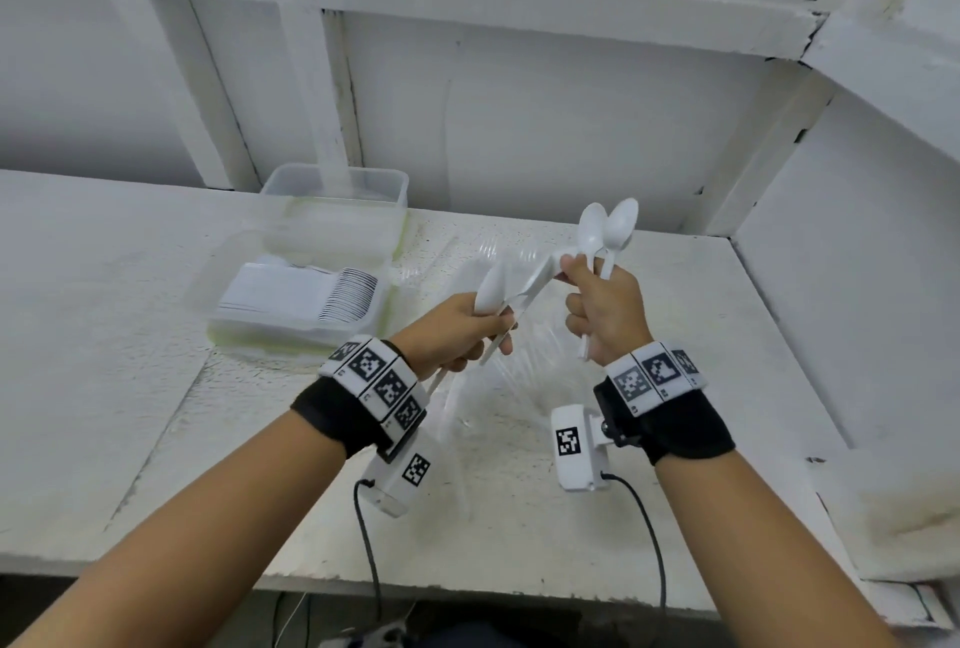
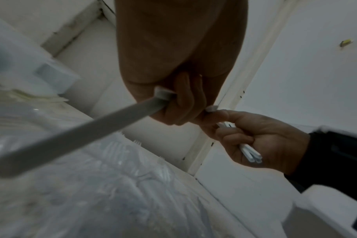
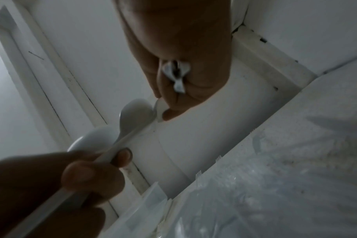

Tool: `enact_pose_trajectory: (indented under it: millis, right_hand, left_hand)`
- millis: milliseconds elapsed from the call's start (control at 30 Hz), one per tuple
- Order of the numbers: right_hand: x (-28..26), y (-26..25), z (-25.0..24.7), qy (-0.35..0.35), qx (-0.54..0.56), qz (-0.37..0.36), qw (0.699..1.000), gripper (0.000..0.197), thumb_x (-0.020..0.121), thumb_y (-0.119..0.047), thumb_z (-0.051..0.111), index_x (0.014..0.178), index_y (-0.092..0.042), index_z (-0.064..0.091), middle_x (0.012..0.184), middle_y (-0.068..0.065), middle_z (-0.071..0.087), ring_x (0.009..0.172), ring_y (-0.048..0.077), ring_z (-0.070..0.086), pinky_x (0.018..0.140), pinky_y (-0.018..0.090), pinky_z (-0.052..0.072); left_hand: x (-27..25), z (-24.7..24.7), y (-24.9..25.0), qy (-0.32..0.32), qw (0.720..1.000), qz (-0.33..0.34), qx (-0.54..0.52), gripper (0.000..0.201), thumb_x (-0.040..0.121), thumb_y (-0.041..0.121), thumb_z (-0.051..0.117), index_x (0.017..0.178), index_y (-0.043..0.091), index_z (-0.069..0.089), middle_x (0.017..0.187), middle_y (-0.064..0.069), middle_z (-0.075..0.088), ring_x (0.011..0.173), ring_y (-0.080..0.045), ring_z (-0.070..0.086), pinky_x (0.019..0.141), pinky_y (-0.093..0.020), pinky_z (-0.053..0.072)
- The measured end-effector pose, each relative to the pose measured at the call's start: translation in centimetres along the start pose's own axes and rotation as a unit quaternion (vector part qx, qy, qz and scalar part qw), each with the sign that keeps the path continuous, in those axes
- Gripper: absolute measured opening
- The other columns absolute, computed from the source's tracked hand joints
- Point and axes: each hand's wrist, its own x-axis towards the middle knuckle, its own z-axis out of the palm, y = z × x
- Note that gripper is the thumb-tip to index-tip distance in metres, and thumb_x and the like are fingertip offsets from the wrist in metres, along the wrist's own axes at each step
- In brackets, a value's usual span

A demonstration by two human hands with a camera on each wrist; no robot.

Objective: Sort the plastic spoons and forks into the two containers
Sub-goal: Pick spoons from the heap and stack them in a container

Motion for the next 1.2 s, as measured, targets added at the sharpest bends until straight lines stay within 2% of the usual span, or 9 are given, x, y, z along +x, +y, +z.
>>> enact_pose_trajectory:
  millis: [100, 200, 267, 400, 533, 767, 933, 1100, 1200]
  right_hand:
    - [-0.6, 0.7, 1.0, -0.021, 0.025, 0.01, 0.999, 0.018, 0.092, -0.013, 0.057, 0.075, -0.016, 0.05, 0.072, 0.004, 0.049, 0.034, 0.002, 0.026, 0.032, 0.015, 0.02]
    - [-1.5, 1.0, 2.1, -0.064, 0.058, 0.021, 0.996, 0.016, 0.093, -0.013, 0.055, 0.077, -0.015, 0.052, 0.077, 0.001, 0.059, 0.034, 0.002, 0.025, 0.032, 0.015, 0.02]
    - [-2.1, 1.3, 2.8, -0.098, 0.078, 0.025, 0.992, 0.017, 0.093, -0.014, 0.055, 0.077, -0.016, 0.052, 0.072, -0.003, 0.058, 0.034, 0.002, 0.024, 0.031, 0.014, 0.02]
    - [-2.6, 1.8, 4.1, -0.147, 0.089, 0.029, 0.985, 0.019, 0.095, -0.014, 0.052, 0.077, -0.018, 0.051, 0.049, -0.012, 0.045, 0.033, 0.001, 0.024, 0.03, 0.014, 0.02]
    - [-2.6, 2.3, 5.0, -0.143, 0.089, 0.035, 0.985, 0.017, 0.096, -0.013, 0.05, 0.08, -0.019, 0.054, 0.048, -0.01, 0.038, 0.033, 0.001, 0.024, 0.031, 0.014, 0.021]
    - [-2.9, 2.9, 5.7, -0.134, 0.066, 0.041, 0.988, 0.01, 0.096, -0.013, 0.049, 0.09, -0.018, 0.055, 0.077, 0.0, 0.051, 0.034, 0.001, 0.027, 0.032, 0.015, 0.024]
    - [-2.7, 2.9, 6.0, -0.107, 0.011, 0.042, 0.993, 0.012, 0.097, -0.015, 0.046, 0.103, -0.017, 0.057, 0.087, 0.002, 0.06, 0.035, 0.002, 0.027, 0.033, 0.016, 0.024]
    - [-2.5, 2.7, 6.1, -0.101, -0.031, -0.012, 0.994, 0.014, 0.096, -0.027, 0.05, 0.086, -0.016, 0.053, 0.073, 0.001, 0.045, 0.037, 0.003, 0.028, 0.035, 0.017, 0.024]
    - [-2.6, 2.6, 6.1, -0.112, -0.043, -0.026, 0.992, 0.011, 0.095, -0.026, 0.051, 0.089, -0.017, 0.055, 0.064, -0.002, 0.041, 0.038, 0.003, 0.029, 0.035, 0.017, 0.025]
  left_hand:
    - [-1.0, -0.9, -1.1, 0.032, 0.999, -0.02, -0.02, 0.021, 0.098, 0.029, 0.046, 0.089, 0.013, 0.055, 0.057, 0.012, 0.057, 0.038, -0.003, 0.028, 0.038, -0.016, 0.022]
    - [-1.6, -1.9, -1.7, 0.071, 0.992, -0.03, -0.097, 0.021, 0.097, 0.036, 0.045, 0.095, 0.017, 0.054, 0.065, 0.003, 0.05, 0.038, -0.004, 0.028, 0.037, -0.016, 0.021]
    - [-1.8, -2.4, -1.9, 0.087, 0.989, -0.026, -0.12, 0.018, 0.098, 0.031, 0.045, 0.094, 0.015, 0.053, 0.061, 0.001, 0.046, 0.041, -0.006, 0.037, 0.038, -0.016, 0.03]
    - [-2.2, -3.2, -2.2, 0.069, 0.983, -0.011, -0.168, 0.018, 0.099, 0.016, 0.043, 0.085, 0.012, 0.054, 0.055, -0.001, 0.054, 0.067, -0.017, 0.063, 0.058, -0.022, 0.054]
    - [-2.8, -3.7, -2.2, 0.022, 0.972, -0.015, -0.235, 0.021, 0.1, 0.008, 0.038, 0.091, 0.005, 0.056, 0.073, -0.009, 0.069, 0.068, -0.022, 0.07, 0.071, -0.034, 0.057]
    - [-2.9, -3.7, -2.0, -0.021, 0.974, -0.028, -0.224, 0.025, 0.1, 0.009, 0.034, 0.1, 0.0, 0.057, 0.07, -0.012, 0.066, 0.057, -0.023, 0.065, 0.055, -0.03, 0.056]
    - [-2.4, -3.9, -2.3, -0.012, 0.981, -0.034, -0.19, 0.026, 0.099, 0.011, 0.031, 0.103, 0.005, 0.056, 0.057, -0.002, 0.048, 0.039, -0.009, 0.04, 0.04, -0.017, 0.034]
    - [-2.4, -4.2, -2.2, -0.038, 0.984, -0.049, -0.166, 0.027, 0.099, 0.011, 0.03, 0.107, 0.008, 0.056, 0.06, -0.004, 0.046, 0.039, -0.009, 0.037, 0.041, -0.017, 0.031]
    - [-2.5, -4.3, -2.1, -0.07, 0.979, -0.056, -0.185, 0.027, 0.097, 0.013, 0.027, 0.106, 0.011, 0.052, 0.062, -0.006, 0.051, 0.041, -0.012, 0.042, 0.044, -0.02, 0.036]
